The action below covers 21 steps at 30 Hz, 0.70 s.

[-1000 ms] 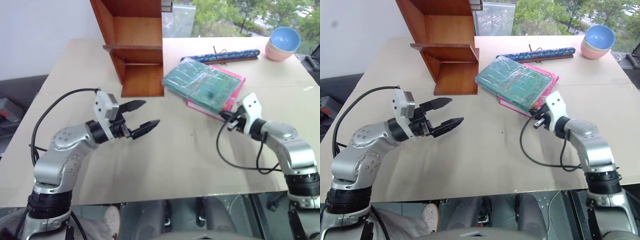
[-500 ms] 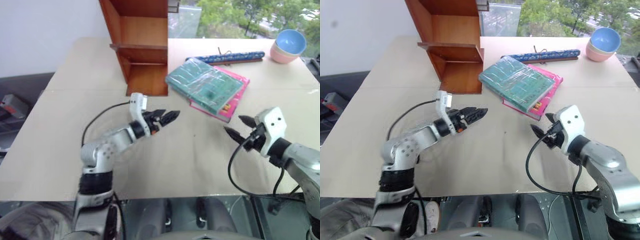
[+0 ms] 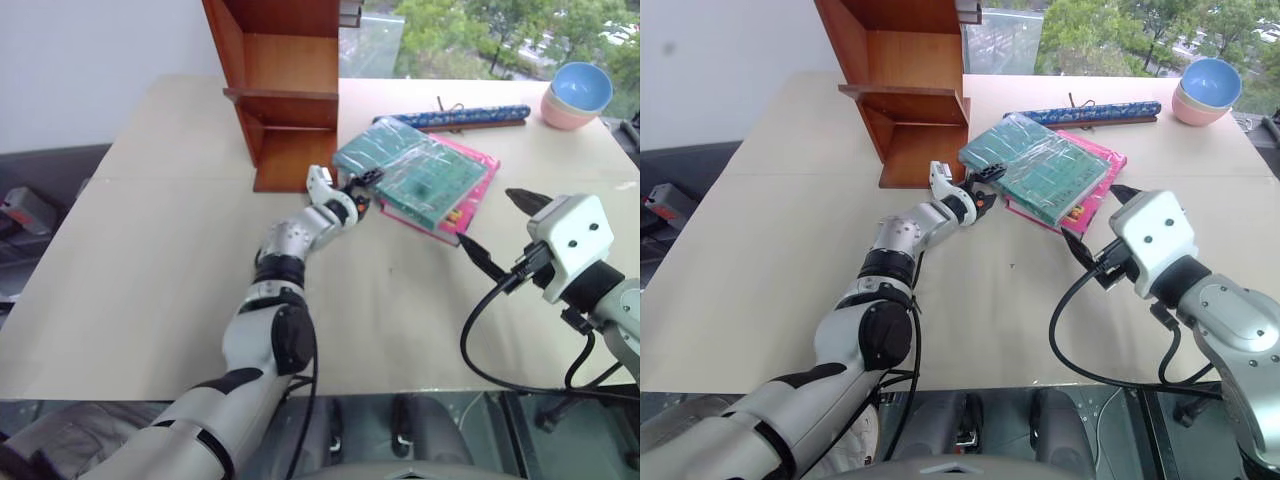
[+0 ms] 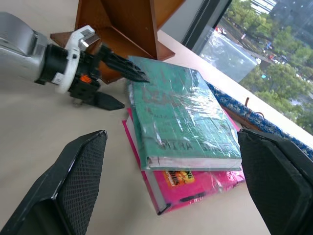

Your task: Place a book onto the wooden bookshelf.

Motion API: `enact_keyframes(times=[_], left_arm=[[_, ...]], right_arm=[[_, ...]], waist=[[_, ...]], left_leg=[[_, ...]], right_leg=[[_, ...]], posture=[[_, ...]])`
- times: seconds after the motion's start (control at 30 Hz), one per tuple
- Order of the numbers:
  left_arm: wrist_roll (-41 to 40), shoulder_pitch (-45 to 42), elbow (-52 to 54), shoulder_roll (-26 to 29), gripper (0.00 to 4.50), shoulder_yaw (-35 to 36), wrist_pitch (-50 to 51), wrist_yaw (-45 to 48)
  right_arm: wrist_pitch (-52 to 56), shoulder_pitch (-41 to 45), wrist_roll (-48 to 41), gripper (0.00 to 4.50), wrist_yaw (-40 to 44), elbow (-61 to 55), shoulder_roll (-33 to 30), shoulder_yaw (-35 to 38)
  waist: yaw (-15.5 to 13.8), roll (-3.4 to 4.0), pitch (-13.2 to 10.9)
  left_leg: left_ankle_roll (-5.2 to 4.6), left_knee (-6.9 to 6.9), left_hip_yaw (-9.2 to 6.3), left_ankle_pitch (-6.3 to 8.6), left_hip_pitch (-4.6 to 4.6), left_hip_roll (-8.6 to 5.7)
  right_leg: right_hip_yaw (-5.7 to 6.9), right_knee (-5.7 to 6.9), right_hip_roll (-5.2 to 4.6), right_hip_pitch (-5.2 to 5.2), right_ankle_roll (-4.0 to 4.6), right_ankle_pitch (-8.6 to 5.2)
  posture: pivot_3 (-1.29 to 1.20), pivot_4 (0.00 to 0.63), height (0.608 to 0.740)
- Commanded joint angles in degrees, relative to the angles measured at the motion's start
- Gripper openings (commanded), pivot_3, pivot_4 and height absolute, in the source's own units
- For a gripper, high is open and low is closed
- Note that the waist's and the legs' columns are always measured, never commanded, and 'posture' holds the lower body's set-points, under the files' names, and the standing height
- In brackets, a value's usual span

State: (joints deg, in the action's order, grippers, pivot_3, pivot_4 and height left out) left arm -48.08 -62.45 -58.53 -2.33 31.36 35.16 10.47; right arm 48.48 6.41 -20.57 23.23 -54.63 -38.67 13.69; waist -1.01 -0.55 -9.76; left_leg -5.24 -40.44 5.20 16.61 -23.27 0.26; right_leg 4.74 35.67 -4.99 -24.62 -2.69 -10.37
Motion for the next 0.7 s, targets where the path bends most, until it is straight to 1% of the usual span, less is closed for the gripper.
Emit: enact_keyframes(times=[0.03, 0.1, 0.13, 0.17, 0.23, 0.27, 0.3, 0.4, 0.43, 0.7], left_arm=[[0.73, -2.88, -5.56, -1.15, 4.50, 1.05, -2.83, 3.15], [0.92, -3.61, -7.15, -1.28, 3.99, 1.55, -3.37, 4.66], [1.11, -3.83, -7.62, -1.21, 3.77, 1.60, -3.36, 5.59], [1.23, -4.02, -8.03, -1.13, 3.16, 1.73, -3.29, 6.30], [1.24, -4.16, -8.45, -0.90, 2.74, 2.11, -2.85, 7.93], [1.15, -4.21, -8.71, -0.78, 2.22, 2.49, -2.66, 8.33], [1.11, -4.27, -8.93, -0.65, 1.94, 2.77, -2.51, 8.64], [1.37, -4.52, -9.51, -0.31, 0.48, 3.22, -2.47, 9.13], [1.47, -4.59, -9.62, -0.26, 0.06, 3.35, -2.47, 9.22], [1.26, -5.08, -8.81, 0.44, 0.02, 4.39, -0.60, 9.76]], right_arm=[[0.08, 1.19, -0.19, 4.36, -0.87, -1.35, -0.09, 0.18], [1.10, 1.10, -1.41, 4.50, -0.66, -2.11, 0.20, 0.58], [2.08, 0.87, -2.95, 4.50, -0.54, -2.97, 0.81, 1.39], [2.98, 0.66, -4.39, 4.50, -0.36, -3.75, 1.35, 2.15], [3.63, -0.47, -10.44, 4.50, -0.22, -5.08, 1.87, 4.75], [3.46, -0.86, -13.04, 4.50, -0.61, -5.29, 1.72, 5.88], [3.18, -1.20, -15.34, 4.50, -1.15, -5.37, 1.25, 6.78], [2.08, -2.71, -22.72, 4.50, -3.14, -5.37, -1.15, 9.09], [1.72, -3.25, -24.97, 4.50, -3.87, -5.37, -2.06, 9.70], [-0.20, -5.88, -33.53, 4.50, -8.86, -5.37, -7.19, 11.93]], waist=[[0.00, 0.00, 0.00], [0.00, 0.00, 0.00], [0.05, 0.00, 0.00], [0.07, 0.00, 0.00], [0.04, 0.00, 0.00], [0.04, 0.00, 0.00], [0.04, 0.01, 0.00], [0.06, 0.00, 0.00], [0.07, 0.00, 0.00], [0.09, -0.01, 0.00]], left_leg=[[0.00, 0.00, -0.02, 0.00, -0.02, 0.00], [0.00, 0.00, -0.07, 0.00, -0.06, 0.00], [0.00, 0.00, -0.08, 0.00, -0.11, 0.00], [0.00, 0.00, -0.09, 0.00, -0.15, 0.00], [0.00, 0.00, -0.10, 0.00, -0.15, 0.00], [0.00, 0.00, -0.14, 0.00, -0.18, 0.00], [0.00, 0.00, -0.17, 0.00, -0.20, 0.01], [0.00, 0.00, -0.17, 0.00, -0.21, 0.00], [0.00, 0.00, -0.18, 0.00, -0.21, 0.00], [-0.01, 0.00, -0.18, 0.01, -0.23, 0.01]], right_leg=[[0.02, -0.02, 0.00, -0.01, 0.00, 0.00], [0.08, -0.03, 0.00, -0.02, 0.01, 0.01], [0.09, -0.04, -0.01, -0.07, 0.03, 0.02], [0.10, -0.04, -0.01, -0.11, 0.09, 0.06], [0.11, -0.04, -0.01, -0.11, 0.10, 0.07], [0.15, -0.04, -0.01, -0.12, 0.10, 0.07], [0.18, -0.05, -0.01, -0.12, 0.11, 0.07], [0.18, -0.06, -0.04, -0.12, 0.10, 0.08], [0.19, -0.06, -0.04, -0.12, 0.10, 0.08], [0.17, -0.06, -0.05, -0.13, 0.11, 0.08]], posture=[[0.00, 0.150, 0.738], [0.00, 0.150, 0.738], [0.00, 0.150, 0.738], [0.00, 0.150, 0.738], [0.00, 0.150, 0.738], [0.00, 0.150, 0.738], [0.00, 0.150, 0.738], [0.00, 0.150, 0.738], [0.00, 0.150, 0.738], [0.00, 0.150, 0.738]])
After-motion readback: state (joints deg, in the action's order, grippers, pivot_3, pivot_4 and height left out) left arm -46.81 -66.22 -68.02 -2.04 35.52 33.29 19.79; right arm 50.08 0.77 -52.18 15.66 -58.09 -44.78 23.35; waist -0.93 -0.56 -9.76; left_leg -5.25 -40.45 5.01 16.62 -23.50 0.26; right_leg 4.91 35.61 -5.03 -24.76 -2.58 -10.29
